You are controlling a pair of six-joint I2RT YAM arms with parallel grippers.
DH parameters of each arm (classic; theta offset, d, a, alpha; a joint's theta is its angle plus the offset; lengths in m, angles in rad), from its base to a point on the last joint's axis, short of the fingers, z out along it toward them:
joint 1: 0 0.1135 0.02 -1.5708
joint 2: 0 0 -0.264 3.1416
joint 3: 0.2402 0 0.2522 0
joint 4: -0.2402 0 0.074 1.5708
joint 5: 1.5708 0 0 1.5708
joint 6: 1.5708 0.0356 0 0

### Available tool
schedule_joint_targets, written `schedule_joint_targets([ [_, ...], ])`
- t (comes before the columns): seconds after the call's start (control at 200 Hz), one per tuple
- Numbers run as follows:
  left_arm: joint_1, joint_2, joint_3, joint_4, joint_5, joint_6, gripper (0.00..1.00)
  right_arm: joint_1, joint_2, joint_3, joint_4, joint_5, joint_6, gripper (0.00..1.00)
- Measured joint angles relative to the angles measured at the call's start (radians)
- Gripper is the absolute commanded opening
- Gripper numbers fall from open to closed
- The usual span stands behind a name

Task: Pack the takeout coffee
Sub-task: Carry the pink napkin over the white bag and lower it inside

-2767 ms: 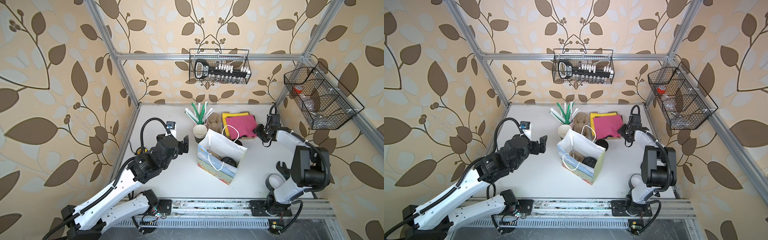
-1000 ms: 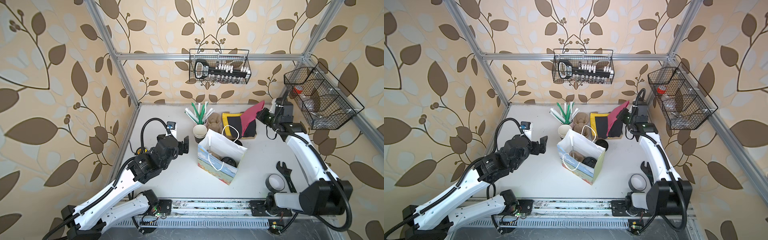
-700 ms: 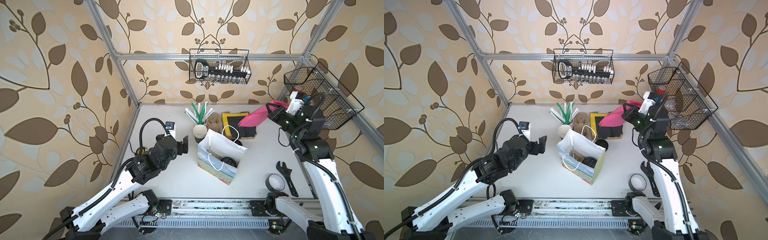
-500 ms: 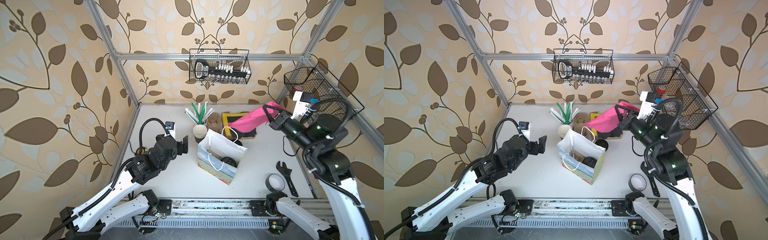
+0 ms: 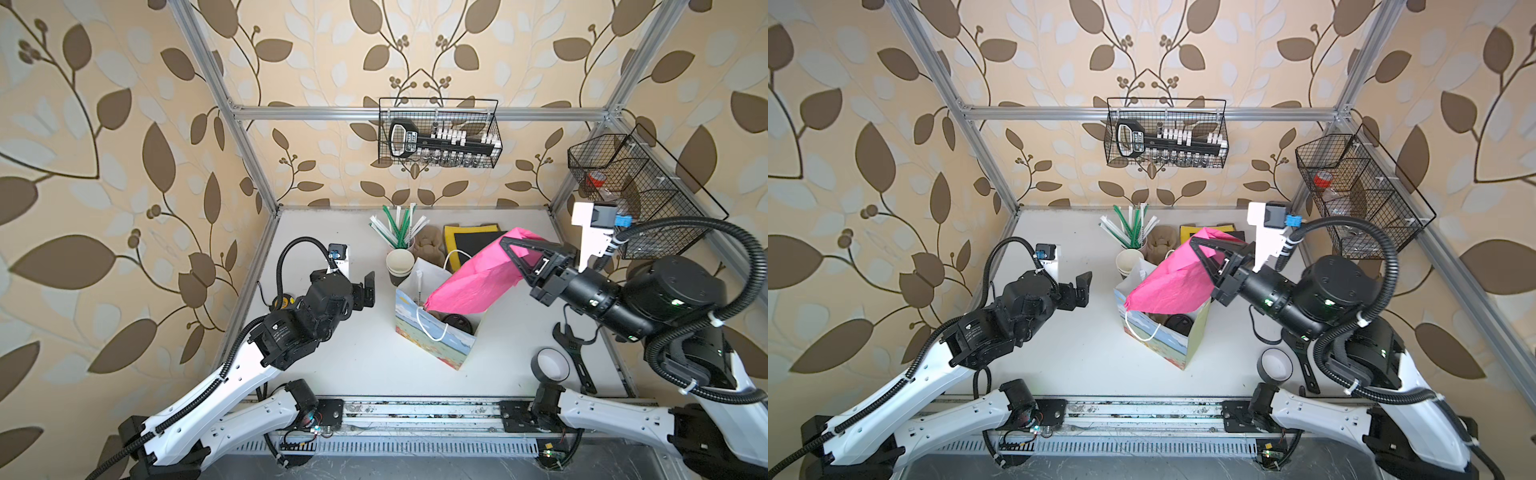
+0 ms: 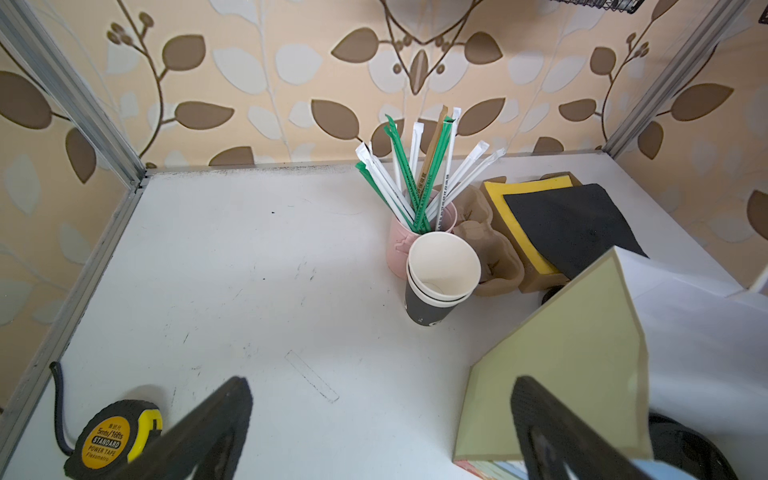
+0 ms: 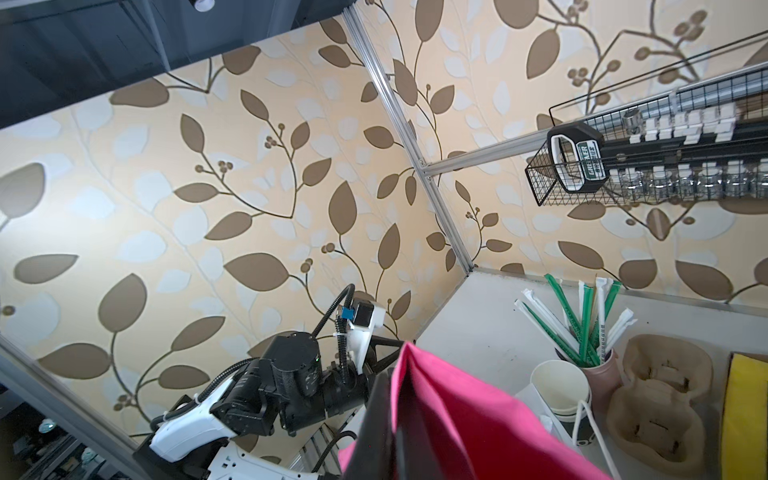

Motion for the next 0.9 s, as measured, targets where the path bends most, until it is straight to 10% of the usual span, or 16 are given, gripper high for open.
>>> schedule_joint_targets([
  [0.475, 0.0, 0.0, 0.0, 0.0, 0.001, -0.001, 0.99, 0.078, 0.104, -0.193, 0.029, 0.351, 0.008, 0.0],
  [0.9, 0.0, 0.0, 0.0, 0.0, 0.002, -0.001, 0.99, 0.105, 0.109, -0.371, 0.037, 0.422, 0.128, 0.0],
])
